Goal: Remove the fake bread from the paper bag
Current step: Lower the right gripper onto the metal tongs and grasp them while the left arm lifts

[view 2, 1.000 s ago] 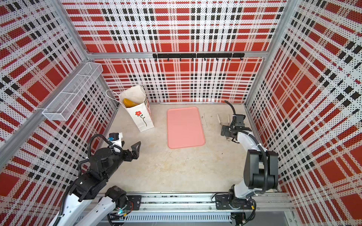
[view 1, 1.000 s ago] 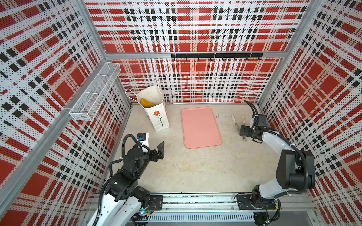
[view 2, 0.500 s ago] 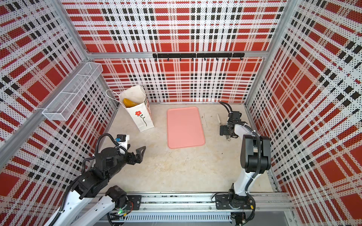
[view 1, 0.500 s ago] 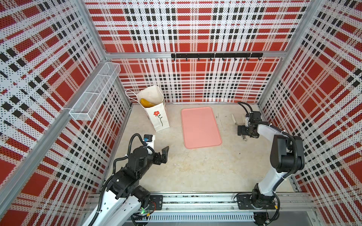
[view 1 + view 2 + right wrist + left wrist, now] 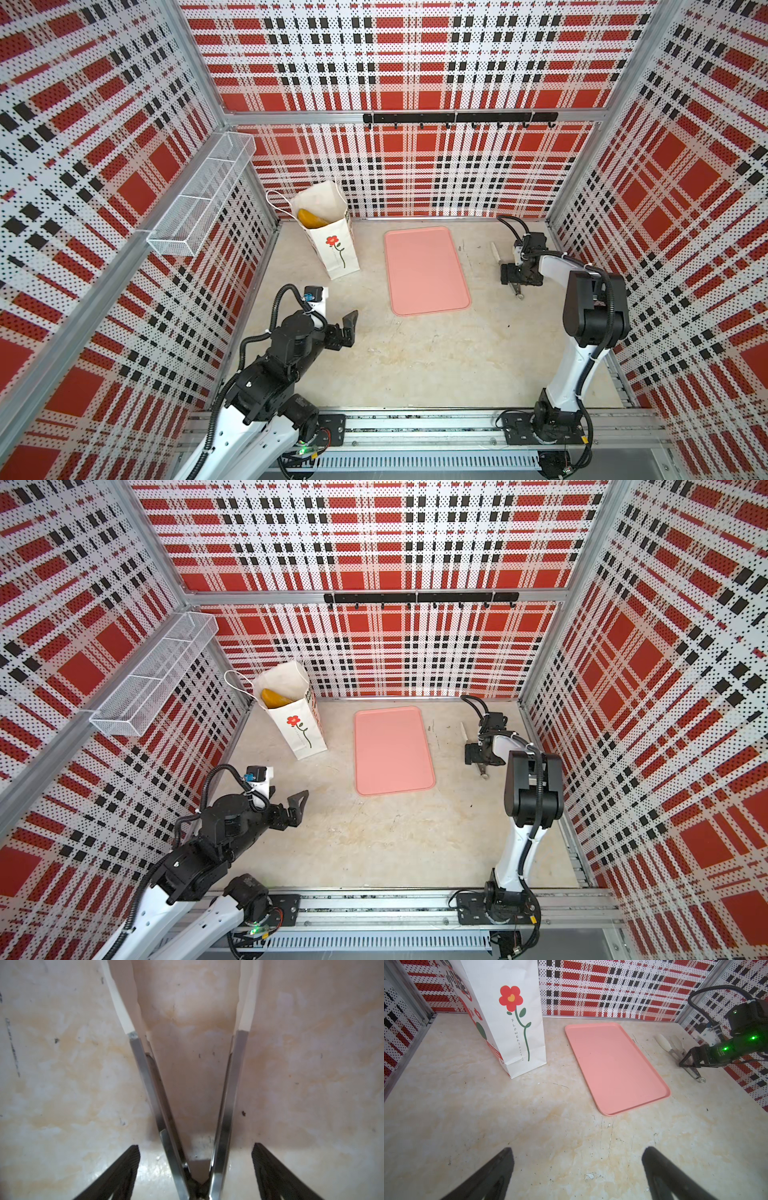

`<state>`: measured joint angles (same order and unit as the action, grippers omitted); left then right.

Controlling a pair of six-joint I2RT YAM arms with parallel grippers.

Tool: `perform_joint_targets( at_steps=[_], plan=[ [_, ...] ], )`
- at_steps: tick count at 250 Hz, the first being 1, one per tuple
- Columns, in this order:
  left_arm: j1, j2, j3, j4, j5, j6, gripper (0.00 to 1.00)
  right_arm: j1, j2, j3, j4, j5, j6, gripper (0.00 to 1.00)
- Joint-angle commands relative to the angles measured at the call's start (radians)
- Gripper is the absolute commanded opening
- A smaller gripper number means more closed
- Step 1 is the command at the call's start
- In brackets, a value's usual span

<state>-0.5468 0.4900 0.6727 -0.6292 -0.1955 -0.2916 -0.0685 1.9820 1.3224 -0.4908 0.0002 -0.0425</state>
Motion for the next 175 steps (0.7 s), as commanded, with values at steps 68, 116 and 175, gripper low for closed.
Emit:
perform_joint_targets(
  at_steps=[68,116,175],
  plan=[
    [-0.011,0.015,0.016,-0.005,0.007,-0.026,0.99,0.031,0.022,-0.024,0.076,0.034,-0.018,0.57],
    [-0.02,0.0,0.016,-0.006,0.004,-0.029,0.99,0.054,-0.105,-0.07,0.064,0.077,0.001,0.54],
    [-0.025,-0.014,0.026,-0.019,-0.019,-0.029,0.99,0.079,-0.339,-0.08,-0.062,0.035,0.111,0.53]
  ],
)
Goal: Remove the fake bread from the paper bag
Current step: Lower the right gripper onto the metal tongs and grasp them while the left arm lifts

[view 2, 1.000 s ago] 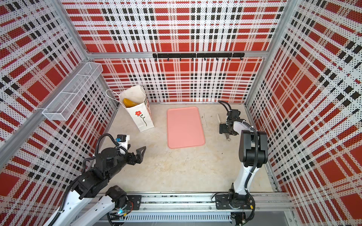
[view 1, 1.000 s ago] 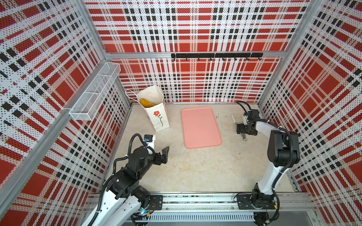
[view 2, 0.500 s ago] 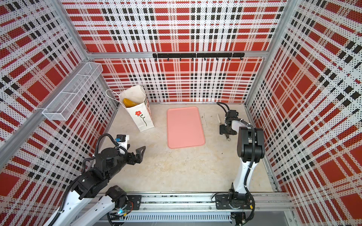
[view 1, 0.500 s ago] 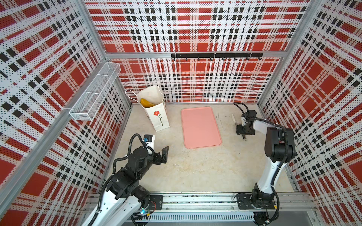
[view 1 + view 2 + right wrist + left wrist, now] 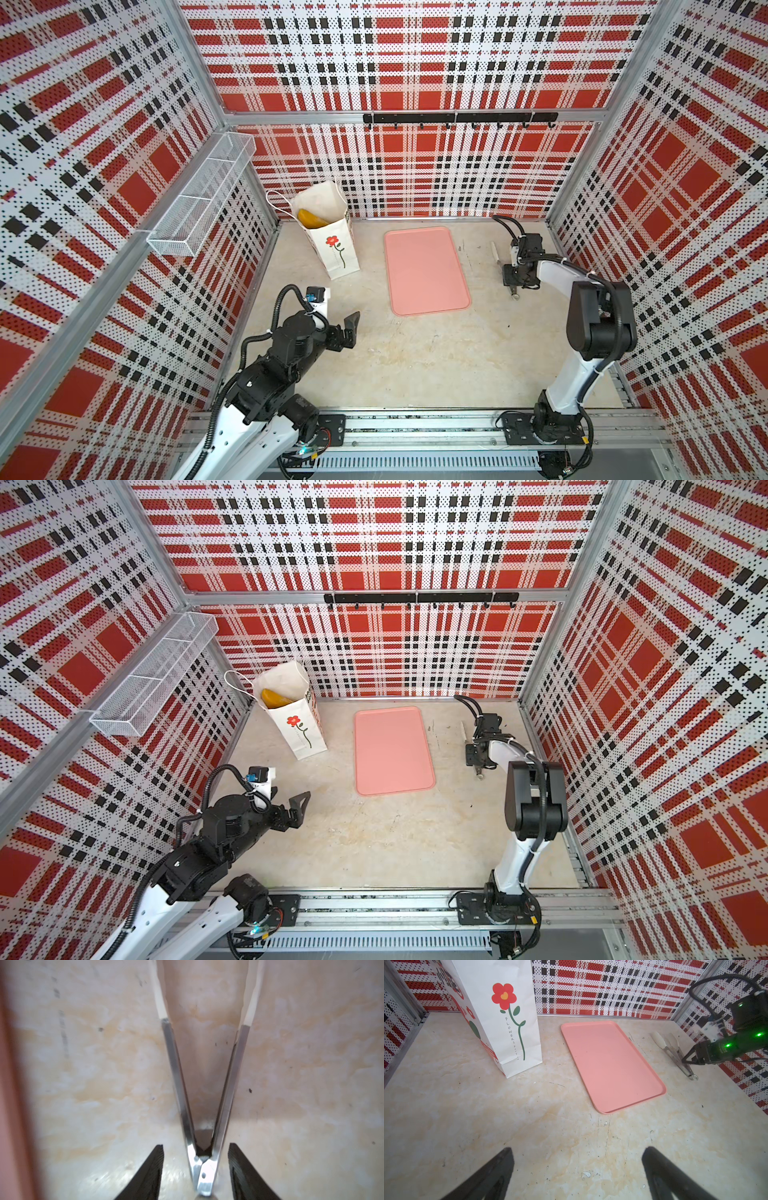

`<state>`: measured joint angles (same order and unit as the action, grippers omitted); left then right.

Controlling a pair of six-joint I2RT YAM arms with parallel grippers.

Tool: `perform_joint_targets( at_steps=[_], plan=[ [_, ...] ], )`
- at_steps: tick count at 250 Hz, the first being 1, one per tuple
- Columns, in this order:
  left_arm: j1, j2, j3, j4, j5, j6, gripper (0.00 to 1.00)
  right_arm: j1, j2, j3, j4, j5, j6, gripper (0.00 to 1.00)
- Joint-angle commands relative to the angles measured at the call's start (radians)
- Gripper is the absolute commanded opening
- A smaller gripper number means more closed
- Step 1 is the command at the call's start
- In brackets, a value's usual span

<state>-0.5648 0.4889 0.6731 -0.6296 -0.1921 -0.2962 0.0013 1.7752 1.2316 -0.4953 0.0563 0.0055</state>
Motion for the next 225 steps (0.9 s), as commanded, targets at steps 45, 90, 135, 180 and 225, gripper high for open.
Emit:
perform_joint_targets(
  at_steps=[45,90,135,180,225],
  plan=[
    [-0.007,-0.02,0.055,-0.06,-0.022,-0.045,0.99,0.01,-0.249,-0.035,-0.106,-0.033,0.084,0.68],
    [-0.009,-0.048,0.058,-0.099,-0.042,-0.058,0.99,0.002,-0.149,-0.072,-0.04,-0.054,0.077,0.78],
    [-0.031,-0.076,0.053,-0.107,-0.074,-0.062,0.99,-0.014,0.023,-0.003,-0.028,-0.061,0.063,0.79],
    [-0.055,-0.071,0.048,-0.095,-0.098,-0.053,0.99,-0.024,0.134,0.045,-0.017,-0.06,0.063,0.79],
    [-0.059,-0.065,0.034,-0.066,-0.08,-0.04,0.99,-0.034,0.179,0.067,0.022,-0.025,0.054,0.77]
  ],
)
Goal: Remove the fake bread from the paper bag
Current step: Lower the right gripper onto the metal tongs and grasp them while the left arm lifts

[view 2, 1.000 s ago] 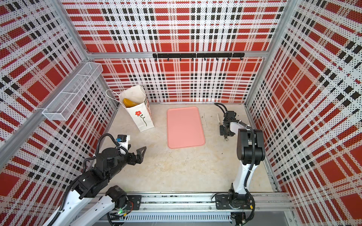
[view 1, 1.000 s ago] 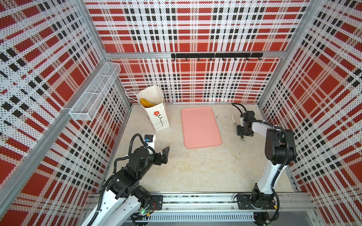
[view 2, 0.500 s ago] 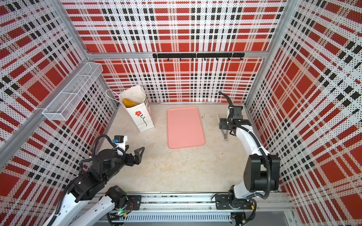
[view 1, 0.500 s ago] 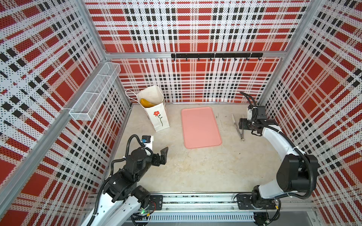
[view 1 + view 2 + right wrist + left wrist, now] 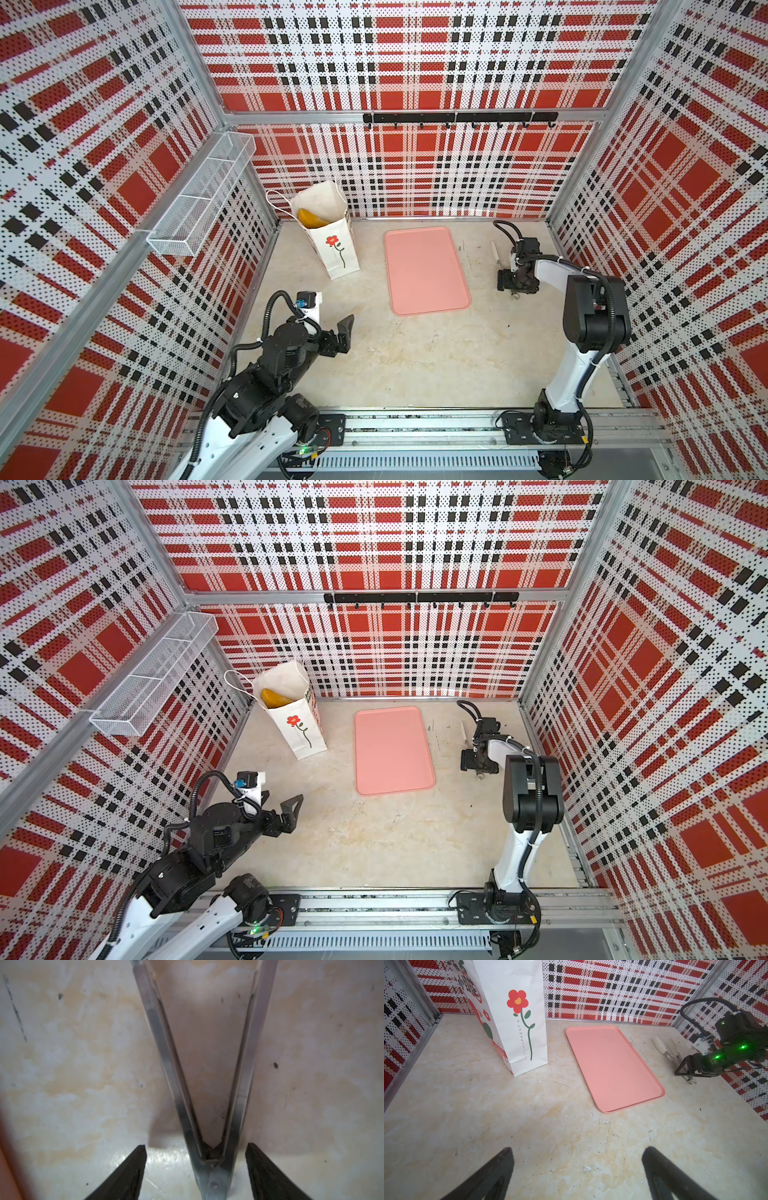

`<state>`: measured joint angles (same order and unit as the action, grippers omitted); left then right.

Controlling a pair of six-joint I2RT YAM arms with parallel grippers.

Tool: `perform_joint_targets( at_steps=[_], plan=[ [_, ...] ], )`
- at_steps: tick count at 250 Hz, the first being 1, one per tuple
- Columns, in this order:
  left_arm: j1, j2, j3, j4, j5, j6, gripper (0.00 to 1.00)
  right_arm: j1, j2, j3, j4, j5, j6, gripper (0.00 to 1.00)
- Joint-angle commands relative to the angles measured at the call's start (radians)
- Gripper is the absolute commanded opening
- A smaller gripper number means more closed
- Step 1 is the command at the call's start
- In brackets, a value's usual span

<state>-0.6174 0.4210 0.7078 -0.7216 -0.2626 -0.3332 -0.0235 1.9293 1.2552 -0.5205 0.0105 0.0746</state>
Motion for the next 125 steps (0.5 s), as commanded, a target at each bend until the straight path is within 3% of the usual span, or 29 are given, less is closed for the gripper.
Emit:
perform_joint_targets(
  at_steps=[1,92,125],
  plan=[
    [-0.006,0.003,-0.001,0.027,-0.009,-0.004,0.99,-0.01,0.027,0.044,0.047,0.021,-0.015,0.77],
    [-0.007,0.051,-0.004,0.047,0.014,0.003,0.99,-0.023,0.126,0.136,0.079,0.0,-0.052,0.71],
    [-0.007,0.067,-0.002,0.045,0.026,0.003,0.99,-0.023,0.154,0.151,0.071,0.025,-0.061,0.64]
  ],
)
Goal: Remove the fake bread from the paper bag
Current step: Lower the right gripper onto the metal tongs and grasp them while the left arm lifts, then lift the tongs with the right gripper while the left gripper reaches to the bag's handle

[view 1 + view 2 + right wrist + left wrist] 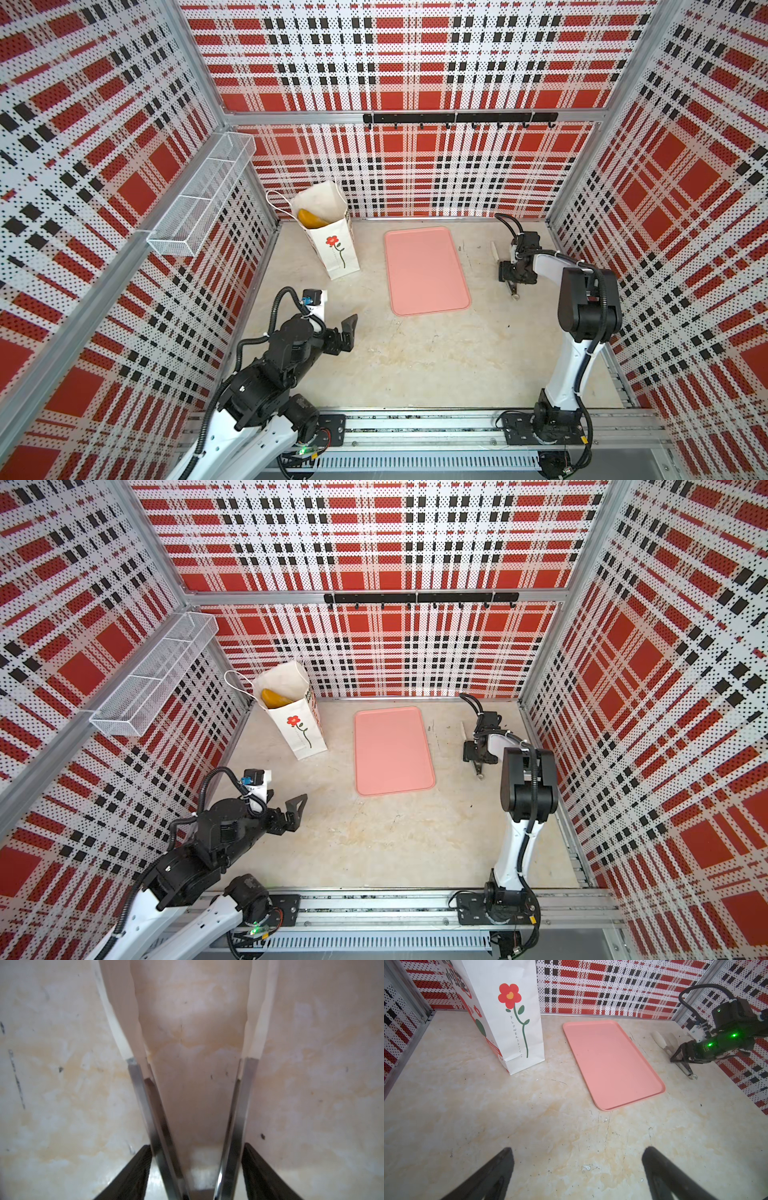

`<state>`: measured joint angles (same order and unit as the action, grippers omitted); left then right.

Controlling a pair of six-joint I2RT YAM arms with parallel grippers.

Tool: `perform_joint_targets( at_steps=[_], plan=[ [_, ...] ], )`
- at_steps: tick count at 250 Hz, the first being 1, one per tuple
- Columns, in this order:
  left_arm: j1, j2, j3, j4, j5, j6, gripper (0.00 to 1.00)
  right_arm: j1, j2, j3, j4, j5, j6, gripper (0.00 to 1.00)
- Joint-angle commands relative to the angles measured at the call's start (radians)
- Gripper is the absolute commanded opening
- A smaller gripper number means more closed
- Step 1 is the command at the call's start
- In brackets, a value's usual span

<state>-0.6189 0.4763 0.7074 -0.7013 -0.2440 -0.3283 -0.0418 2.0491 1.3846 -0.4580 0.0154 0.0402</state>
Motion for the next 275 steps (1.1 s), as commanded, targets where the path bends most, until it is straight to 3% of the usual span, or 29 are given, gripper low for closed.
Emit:
perform_joint_targets(
  at_steps=[1,57,119,187,212,248,275],
  plan=[
    [-0.005,0.012,-0.002,0.025,0.007,-0.002,0.99,-0.004,0.036,0.021,0.009,0.021,-0.027,0.63],
    [-0.005,0.01,0.003,0.025,0.006,-0.002,0.99,-0.004,-0.11,-0.085,0.071,-0.045,0.006,0.37],
    [-0.004,0.041,0.05,-0.01,-0.075,0.007,0.99,-0.004,-0.414,-0.157,-0.047,-0.133,0.094,0.34],
    [0.02,0.242,0.339,-0.131,-0.222,0.113,0.99,-0.004,-0.599,-0.133,-0.203,-0.225,0.156,0.38],
    [0.126,0.367,0.505,-0.193,-0.198,0.167,0.99,-0.004,-0.631,-0.112,-0.24,-0.288,0.178,0.4],
    [0.445,0.576,0.769,-0.316,0.015,0.157,0.99,-0.004,-0.655,-0.108,-0.27,-0.399,0.206,0.41],
    [0.568,0.718,0.942,-0.388,-0.011,0.17,0.99,-0.004,-0.683,-0.138,-0.277,-0.471,0.217,0.41]
  ],
)
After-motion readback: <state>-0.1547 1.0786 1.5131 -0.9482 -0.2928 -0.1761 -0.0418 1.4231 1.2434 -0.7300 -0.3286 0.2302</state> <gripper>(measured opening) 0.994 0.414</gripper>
